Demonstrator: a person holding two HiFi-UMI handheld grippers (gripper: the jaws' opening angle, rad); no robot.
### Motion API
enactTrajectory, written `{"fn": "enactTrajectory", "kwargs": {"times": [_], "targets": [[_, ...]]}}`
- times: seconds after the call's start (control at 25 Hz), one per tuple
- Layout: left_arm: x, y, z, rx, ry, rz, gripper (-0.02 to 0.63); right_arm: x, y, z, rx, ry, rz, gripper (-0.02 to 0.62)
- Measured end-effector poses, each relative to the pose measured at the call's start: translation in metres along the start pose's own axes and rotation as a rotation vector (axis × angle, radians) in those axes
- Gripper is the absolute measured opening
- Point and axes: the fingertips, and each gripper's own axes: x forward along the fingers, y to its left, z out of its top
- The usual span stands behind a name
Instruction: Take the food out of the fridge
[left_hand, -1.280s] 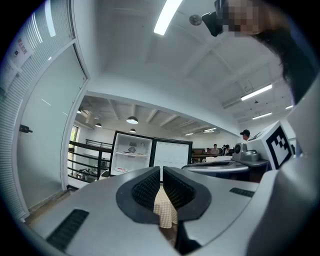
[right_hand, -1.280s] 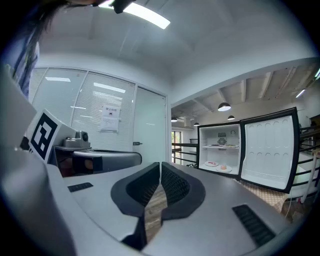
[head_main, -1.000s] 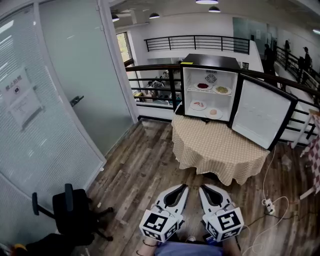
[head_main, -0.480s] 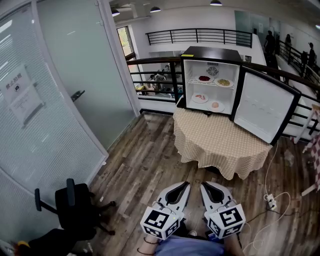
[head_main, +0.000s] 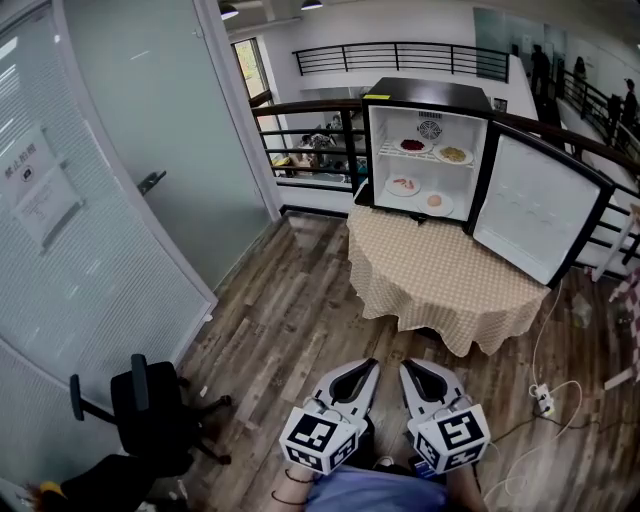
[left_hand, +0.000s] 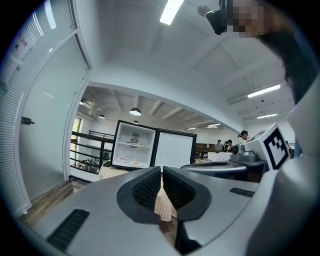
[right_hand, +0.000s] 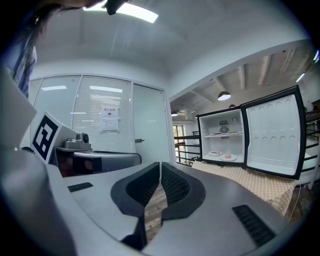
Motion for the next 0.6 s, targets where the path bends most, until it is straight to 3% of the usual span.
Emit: {"fn": "enactTrajectory", "kwargs": {"times": [0.32, 0.6], "targets": [[0.056, 0.036, 0.005, -0.001, 0.013, -0.040, 0.018, 0.048, -0.044, 0.014, 0.008, 0.012, -0.052, 0.026], [0.114, 0.100, 0.023, -0.012, 0.019, -0.078, 0.018, 0.119, -0.076, 0.030, 0.022, 0.035, -0.086, 0.026]]}}
